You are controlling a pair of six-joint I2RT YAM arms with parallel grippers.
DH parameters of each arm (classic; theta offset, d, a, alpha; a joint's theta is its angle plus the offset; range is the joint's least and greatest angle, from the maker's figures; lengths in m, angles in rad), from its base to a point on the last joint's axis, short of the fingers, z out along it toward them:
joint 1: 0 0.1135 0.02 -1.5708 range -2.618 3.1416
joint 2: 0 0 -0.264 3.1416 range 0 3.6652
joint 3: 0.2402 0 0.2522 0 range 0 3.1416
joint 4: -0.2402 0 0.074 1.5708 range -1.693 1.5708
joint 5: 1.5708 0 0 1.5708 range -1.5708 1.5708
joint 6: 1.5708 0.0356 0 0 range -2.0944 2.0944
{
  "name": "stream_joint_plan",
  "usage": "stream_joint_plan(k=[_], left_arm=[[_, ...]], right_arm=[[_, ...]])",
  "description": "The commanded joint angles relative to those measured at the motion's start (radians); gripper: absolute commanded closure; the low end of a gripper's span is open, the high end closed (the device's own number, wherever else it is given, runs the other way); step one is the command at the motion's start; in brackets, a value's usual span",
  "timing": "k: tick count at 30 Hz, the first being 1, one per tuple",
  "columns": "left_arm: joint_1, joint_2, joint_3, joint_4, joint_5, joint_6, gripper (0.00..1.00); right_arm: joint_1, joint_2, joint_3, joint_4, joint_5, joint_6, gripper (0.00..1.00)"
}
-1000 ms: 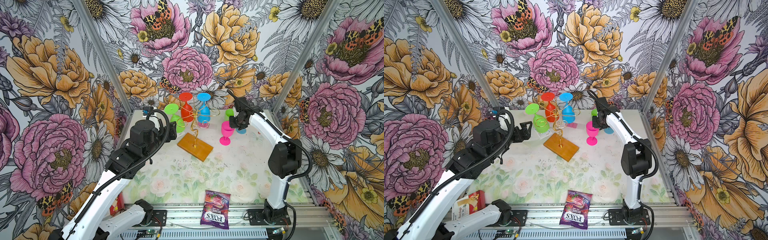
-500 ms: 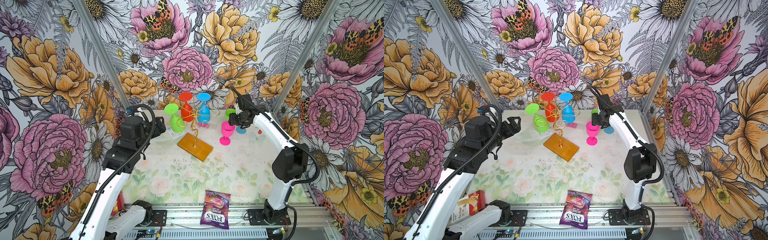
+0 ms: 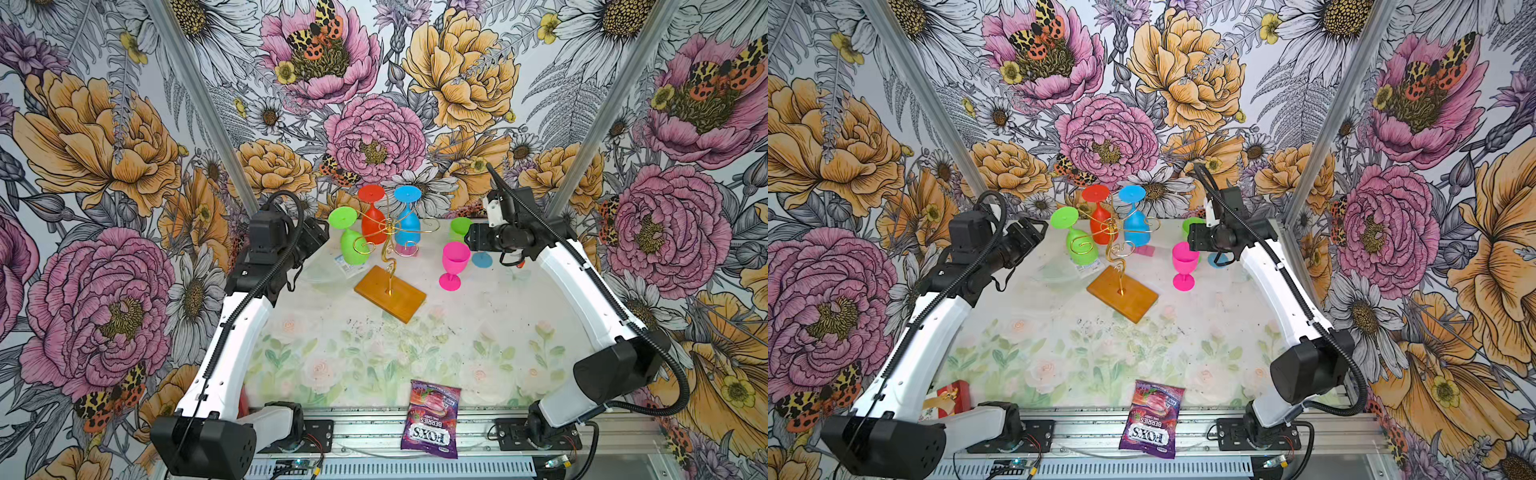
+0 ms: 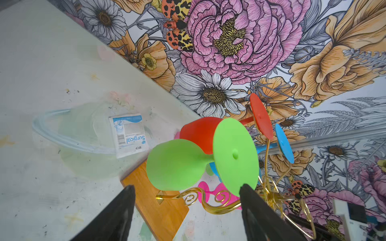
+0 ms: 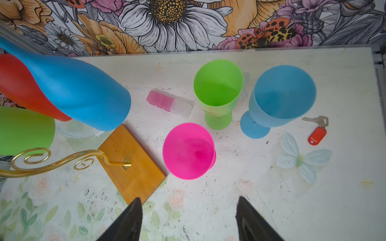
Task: Take the wine glass off the wine glass rack
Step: Pick up the wine glass from the wine glass rack.
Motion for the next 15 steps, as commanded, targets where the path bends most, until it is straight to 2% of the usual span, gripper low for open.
stream_joint_plan(k=[1,7,12,15], left_arm=[[0.015,0.024,0.022,0.095,0.120,-0.068,0.26],[0.025,0.061,0.008,0.158,0.184,-0.123,0.33],[0.034,0.097,-0.004,0.225,0.250,-0.170,0.45],[0.034,0.107,-0.007,0.233,0.253,-0.178,0.48]], right_arm=[[0.008,-0.056,-0.039,0.007,-0.031,-0.015,0.28],[0.007,-0.104,-0.087,0.008,-0.050,-0.012,0.28],[0.004,-0.128,-0.107,0.019,-0.078,-0.013,0.28],[0.000,-0.134,-0.115,0.020,-0.089,-0.006,0.28]])
